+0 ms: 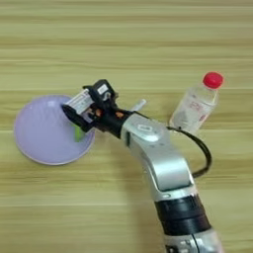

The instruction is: Move the objects on the table

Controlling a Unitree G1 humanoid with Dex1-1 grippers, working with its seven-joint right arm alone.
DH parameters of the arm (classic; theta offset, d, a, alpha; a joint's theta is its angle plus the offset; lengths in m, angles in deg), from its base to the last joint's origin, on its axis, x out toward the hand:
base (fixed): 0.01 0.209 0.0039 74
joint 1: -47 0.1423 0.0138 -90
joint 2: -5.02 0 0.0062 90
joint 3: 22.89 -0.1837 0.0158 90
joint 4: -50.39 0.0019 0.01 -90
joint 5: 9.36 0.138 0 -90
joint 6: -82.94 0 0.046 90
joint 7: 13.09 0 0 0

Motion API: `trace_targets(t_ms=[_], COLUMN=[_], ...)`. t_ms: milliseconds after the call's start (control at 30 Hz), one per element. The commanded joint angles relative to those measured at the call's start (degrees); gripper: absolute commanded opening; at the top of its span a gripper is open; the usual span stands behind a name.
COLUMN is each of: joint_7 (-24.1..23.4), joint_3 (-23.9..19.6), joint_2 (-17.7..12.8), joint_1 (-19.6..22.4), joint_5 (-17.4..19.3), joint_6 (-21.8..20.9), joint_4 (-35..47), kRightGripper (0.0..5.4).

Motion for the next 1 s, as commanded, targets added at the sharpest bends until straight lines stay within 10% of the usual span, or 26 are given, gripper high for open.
trace_targets(t_ms=[33, 500, 1000], joint_7=[1.32, 5.67, 5.02], joint_3=[3.85, 9.36, 10.72], joint_2=[1.71, 8.34, 8.41], joint_1=[6.74, 11.92, 12.62], joint_5=[-1.41, -3.41, -10.72], joint_6=[-2.51, -9.82, -19.01], joint_4=[-2.01, -16.90, -27.80], kRightGripper=[3.99, 3.99, 3.99])
